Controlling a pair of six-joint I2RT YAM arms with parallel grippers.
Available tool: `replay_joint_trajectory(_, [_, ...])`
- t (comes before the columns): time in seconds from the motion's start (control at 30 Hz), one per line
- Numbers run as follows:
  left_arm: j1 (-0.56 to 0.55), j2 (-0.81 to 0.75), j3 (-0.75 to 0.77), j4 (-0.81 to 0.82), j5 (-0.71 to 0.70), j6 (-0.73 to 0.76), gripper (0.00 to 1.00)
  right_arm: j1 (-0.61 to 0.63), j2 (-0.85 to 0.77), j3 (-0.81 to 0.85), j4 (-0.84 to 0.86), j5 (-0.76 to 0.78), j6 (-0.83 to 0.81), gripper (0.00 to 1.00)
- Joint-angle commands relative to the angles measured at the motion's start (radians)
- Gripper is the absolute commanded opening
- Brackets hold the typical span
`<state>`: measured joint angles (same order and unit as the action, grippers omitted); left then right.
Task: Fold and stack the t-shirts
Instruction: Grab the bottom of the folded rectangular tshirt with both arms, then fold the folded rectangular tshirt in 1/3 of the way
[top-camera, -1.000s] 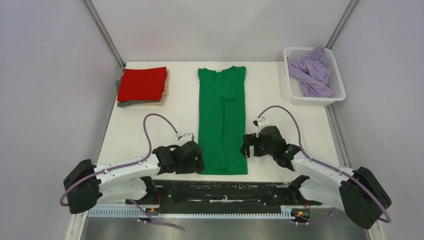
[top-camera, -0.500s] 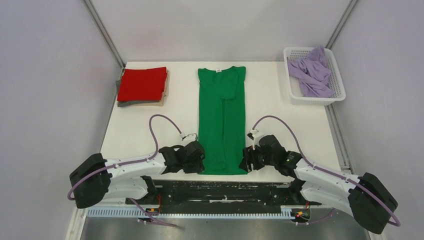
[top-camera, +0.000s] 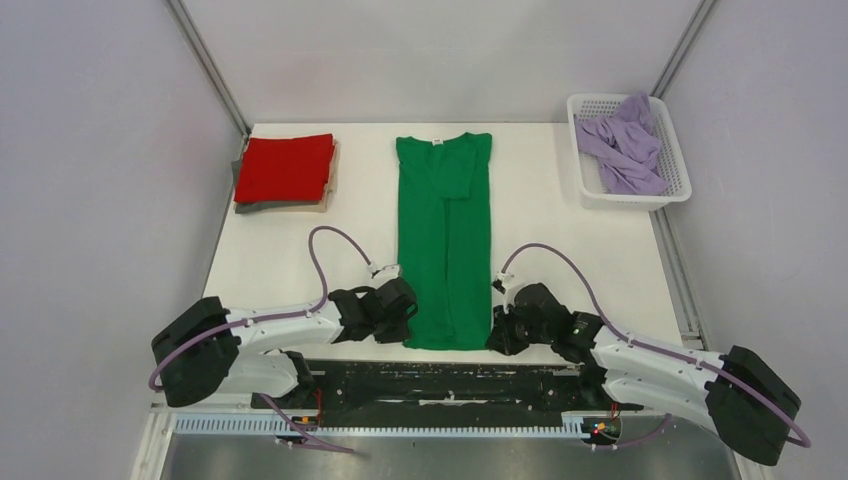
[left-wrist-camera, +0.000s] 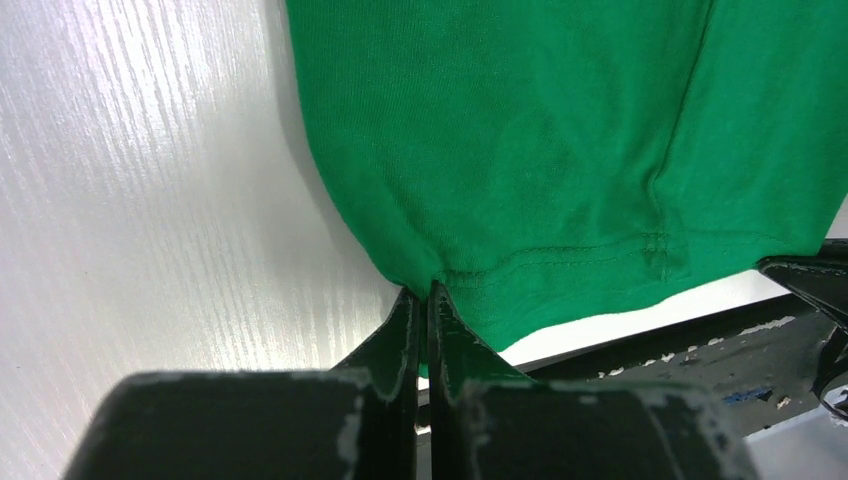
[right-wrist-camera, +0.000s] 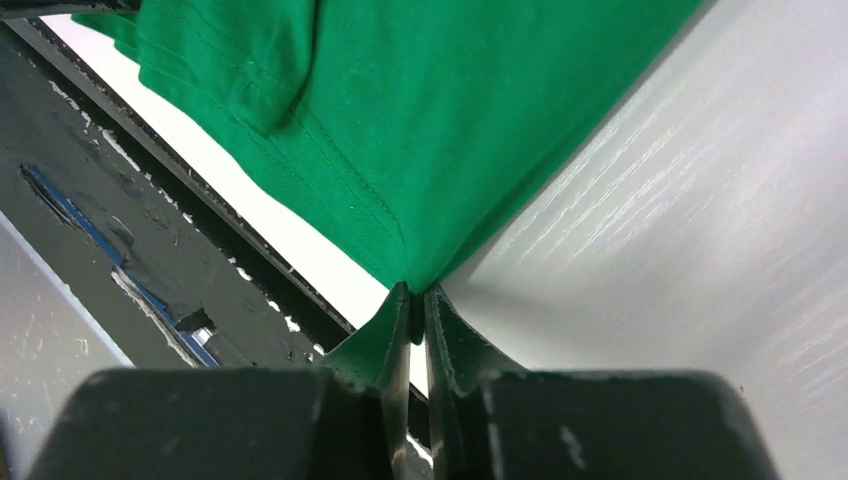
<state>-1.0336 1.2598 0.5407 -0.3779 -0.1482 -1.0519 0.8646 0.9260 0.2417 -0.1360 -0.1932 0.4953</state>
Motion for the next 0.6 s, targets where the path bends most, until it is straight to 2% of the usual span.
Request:
replay_joint_trajectory(0.0, [-0.003,0.008,-0.056,-0.065,0.053,0.01,0.02,0.023,-0.041,-0.047,-0.008,0.0,0.035,0.04])
replay_joint_trajectory(0.07, [-0.01,-0.042,-0.076,-0.109,0.039,-0.004,0.02,0.032,-0.086,-0.048,-0.039,0.0,0.034,0.0])
replay_joint_trajectory(0.17, [-0.027,-0.145,-0.095,-0.146,0.064,-0.007,0.02,0.041,-0.169,-0.051,-0.078,-0.015,0.029,0.0])
replay_joint_trajectory(0.33, [-0.042,-0.301,-0.119,-0.105,0.144,0.013,0.02,0.061,-0.25,-0.062,-0.007,-0.088,0.042,0.0])
replay_joint_trajectory(0.47, [-0.041,-0.34,-0.077,-0.125,0.135,0.018,0.02,0.062,-0.269,-0.039,0.019,-0.072,0.027,0.0])
replay_joint_trajectory(0.57, [-0.037,-0.311,-0.029,-0.113,0.081,0.034,0.08,0.062,-0.248,-0.005,0.027,-0.004,0.018,0.0])
